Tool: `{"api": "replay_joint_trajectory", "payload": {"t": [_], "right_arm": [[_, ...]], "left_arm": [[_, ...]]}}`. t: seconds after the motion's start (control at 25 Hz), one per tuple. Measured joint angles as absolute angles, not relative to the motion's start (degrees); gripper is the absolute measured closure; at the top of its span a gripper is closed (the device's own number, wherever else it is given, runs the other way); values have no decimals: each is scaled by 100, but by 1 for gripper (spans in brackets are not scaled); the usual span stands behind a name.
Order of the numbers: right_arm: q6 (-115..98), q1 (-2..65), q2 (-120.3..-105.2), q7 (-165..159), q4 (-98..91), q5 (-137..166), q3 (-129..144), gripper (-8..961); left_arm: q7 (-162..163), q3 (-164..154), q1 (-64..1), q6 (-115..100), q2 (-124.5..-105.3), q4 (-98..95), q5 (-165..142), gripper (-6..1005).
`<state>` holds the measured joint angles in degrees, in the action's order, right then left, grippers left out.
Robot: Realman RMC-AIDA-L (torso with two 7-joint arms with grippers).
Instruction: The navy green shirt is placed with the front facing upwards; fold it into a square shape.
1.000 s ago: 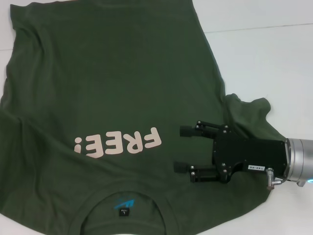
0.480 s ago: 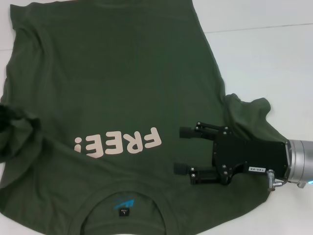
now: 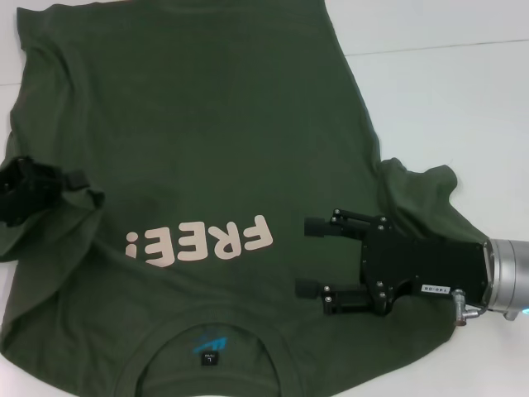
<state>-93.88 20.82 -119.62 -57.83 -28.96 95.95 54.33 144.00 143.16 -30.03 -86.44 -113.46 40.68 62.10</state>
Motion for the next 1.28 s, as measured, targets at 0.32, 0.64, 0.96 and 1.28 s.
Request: {"api": "replay_joint_trajectory", "payload": {"t": [0.32,0.64,0.96,1.28], "right_arm": [[-9393,2074,-11962,-5783,-2891,9595,5435,71],[-9397,2092,-11962,-5767,-2891,9604,5431,71],[-9393,2096,-11962,-5763,-2892,9607,5432,71],[-9396,2091,-11962,-5765,-2892,9599,5432,70]], "left_arm": [[14451,13932,-3156,-8453,-11399,3834,6198,988],[14526,13860,-3175,-8354,-11358,3581,6143,976],[14699,13906,-3175,-8349,-11331,3695,5912,831],[14840,14396,-2887,-8711,-11125,4233,5826,431]]}}
